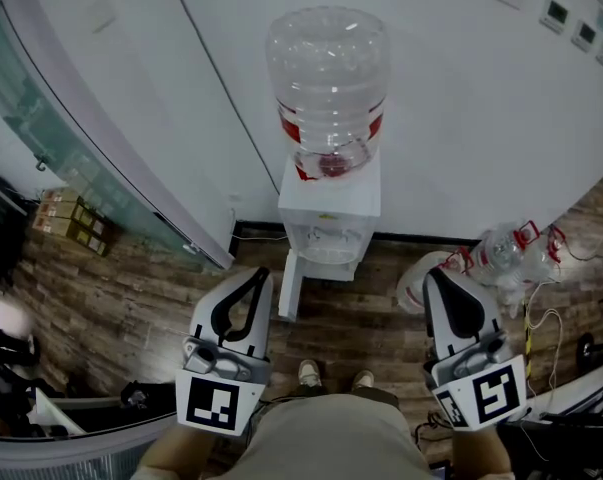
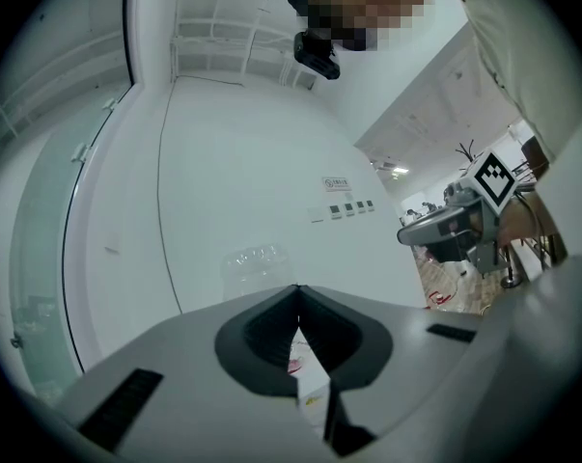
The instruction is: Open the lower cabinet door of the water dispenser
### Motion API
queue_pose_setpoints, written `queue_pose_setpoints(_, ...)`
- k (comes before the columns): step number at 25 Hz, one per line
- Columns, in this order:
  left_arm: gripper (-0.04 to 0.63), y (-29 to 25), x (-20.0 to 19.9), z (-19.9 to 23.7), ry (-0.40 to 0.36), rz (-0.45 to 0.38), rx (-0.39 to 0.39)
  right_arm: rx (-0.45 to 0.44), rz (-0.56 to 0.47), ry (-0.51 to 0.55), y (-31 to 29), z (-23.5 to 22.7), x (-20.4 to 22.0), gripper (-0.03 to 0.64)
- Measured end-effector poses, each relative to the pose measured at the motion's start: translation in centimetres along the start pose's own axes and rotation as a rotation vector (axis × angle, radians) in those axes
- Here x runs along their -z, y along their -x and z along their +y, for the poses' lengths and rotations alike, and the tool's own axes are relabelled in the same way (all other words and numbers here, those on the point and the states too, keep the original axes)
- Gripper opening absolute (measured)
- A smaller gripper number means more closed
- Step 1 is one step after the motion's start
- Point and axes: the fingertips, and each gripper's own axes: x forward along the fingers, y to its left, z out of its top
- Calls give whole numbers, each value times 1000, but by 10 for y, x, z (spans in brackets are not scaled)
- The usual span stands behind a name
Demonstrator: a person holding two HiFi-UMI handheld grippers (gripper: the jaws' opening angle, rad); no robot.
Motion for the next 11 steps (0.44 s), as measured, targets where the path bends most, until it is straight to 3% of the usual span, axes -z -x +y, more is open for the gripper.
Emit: queue_pose_setpoints(11, 5, -3, 3, -1, 11, 7, -2, -6, -3, 27, -3, 2, 1, 6)
